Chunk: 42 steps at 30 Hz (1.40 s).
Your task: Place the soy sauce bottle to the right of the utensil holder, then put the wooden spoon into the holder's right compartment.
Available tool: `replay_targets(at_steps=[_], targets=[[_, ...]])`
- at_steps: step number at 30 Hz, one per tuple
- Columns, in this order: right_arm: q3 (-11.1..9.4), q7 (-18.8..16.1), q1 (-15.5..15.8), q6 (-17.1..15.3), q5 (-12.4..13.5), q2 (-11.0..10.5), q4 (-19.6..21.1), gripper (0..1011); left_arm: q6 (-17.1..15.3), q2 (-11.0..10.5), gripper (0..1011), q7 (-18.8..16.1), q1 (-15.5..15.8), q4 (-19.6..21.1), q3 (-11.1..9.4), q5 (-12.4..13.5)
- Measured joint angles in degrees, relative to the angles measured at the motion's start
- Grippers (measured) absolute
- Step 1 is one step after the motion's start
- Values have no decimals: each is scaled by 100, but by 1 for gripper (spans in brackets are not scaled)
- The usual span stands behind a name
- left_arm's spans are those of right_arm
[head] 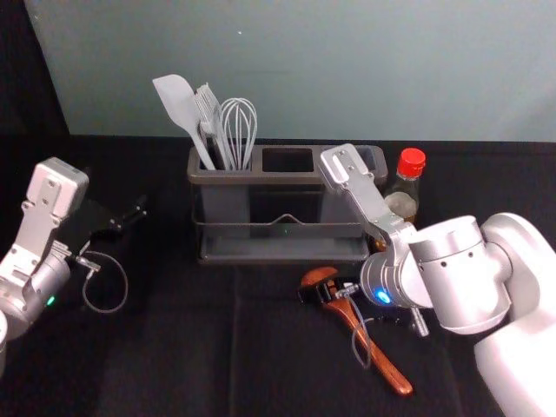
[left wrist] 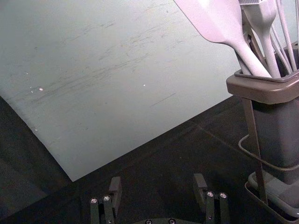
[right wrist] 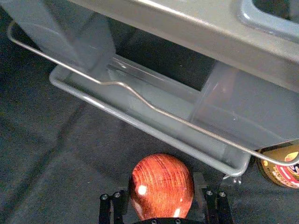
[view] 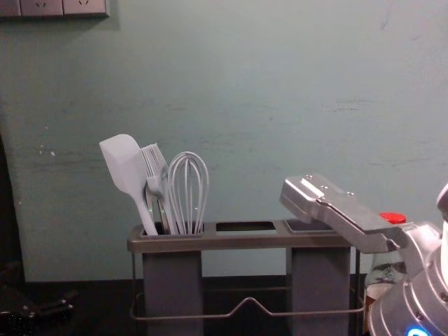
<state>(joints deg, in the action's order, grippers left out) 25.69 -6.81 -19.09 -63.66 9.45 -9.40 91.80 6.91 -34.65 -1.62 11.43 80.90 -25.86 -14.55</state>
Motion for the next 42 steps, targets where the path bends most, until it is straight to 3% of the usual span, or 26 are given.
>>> replay_targets(at_steps=[4,11,14,21,22,27,33,34,38,42], targets=[[-10,-98,89,-51,-7,-86,241,835,0,0,1005,0,0,0,0,0],[-62,-422,410,-51,30,-428,1008,835,0,0,1005,0,0,0,0,0],[-188,-650,617,55,129,-631,1414,835,0,0,1005,0,0,0,0,0],[-575,-1065,990,416,363,-935,1929,835,0,0,1005,0,0,0,0,0],[-727,-1203,1101,582,451,-1015,2023,835,0,0,1005,0,0,0,0,0],[-1116,-1523,1409,1097,715,-1168,2203,835,0,0,1005,0,0,0,0,0],[-1619,-1718,1987,2323,1028,-1237,2406,835,0,0,1005,0,0,0,0,0],[-1709,-1750,2131,2678,1072,-1230,2430,835,0,0,1005,0,0,0,0,0],[-1838,-1766,2382,3412,1113,-1214,2445,835,0,0,1005,0,0,0,0,0],[-1863,-1757,2469,3680,1126,-1222,2428,835,0,0,1005,0,0,0,0,0]])
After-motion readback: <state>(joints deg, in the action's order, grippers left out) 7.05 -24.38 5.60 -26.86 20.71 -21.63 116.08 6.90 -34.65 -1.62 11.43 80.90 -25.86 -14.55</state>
